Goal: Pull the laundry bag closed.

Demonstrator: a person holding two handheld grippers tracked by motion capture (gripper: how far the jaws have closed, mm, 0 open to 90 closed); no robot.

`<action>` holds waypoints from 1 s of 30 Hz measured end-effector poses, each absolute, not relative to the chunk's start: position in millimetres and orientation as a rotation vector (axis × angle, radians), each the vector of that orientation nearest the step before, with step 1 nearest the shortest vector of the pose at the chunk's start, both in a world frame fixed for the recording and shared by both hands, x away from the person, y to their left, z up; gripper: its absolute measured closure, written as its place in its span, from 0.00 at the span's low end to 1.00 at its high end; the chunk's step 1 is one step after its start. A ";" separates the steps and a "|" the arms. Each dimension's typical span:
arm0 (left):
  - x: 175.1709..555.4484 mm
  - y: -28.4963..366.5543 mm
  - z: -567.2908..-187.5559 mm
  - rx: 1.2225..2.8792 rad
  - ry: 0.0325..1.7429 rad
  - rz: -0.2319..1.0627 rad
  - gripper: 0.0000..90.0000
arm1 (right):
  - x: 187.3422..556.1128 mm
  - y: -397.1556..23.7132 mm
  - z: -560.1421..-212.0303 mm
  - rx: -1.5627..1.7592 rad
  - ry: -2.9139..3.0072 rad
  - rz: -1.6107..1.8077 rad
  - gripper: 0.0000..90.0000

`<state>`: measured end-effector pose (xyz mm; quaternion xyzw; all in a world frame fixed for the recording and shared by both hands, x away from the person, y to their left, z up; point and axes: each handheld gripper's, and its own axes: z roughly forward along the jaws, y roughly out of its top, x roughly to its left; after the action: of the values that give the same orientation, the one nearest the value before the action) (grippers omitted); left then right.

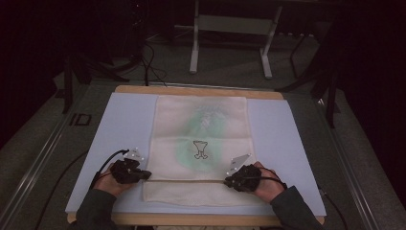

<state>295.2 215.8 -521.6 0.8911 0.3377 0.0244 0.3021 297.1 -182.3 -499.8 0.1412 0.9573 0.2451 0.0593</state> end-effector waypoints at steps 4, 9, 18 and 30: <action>295.2 215.8 -521.6 2.362 0.896 0.064 1.00 | 296.7 -187.5 -499.9 0.439 2.898 0.742 0.91; 295.2 215.7 -521.6 2.363 0.896 0.065 1.00 | 295.3 -192.0 -499.3 0.442 2.891 0.743 0.91; 295.2 215.9 -521.8 2.361 0.896 0.064 1.00 | 292.6 -198.6 -496.9 0.453 2.881 0.736 0.91; 295.3 215.9 -521.7 2.361 0.899 0.062 1.00 | 292.1 -215.8 -496.4 0.494 2.866 0.737 0.91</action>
<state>295.3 215.9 -521.7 0.8905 0.3391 0.0232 0.3025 292.1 -215.8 -496.4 0.1641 0.9529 0.2452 0.0708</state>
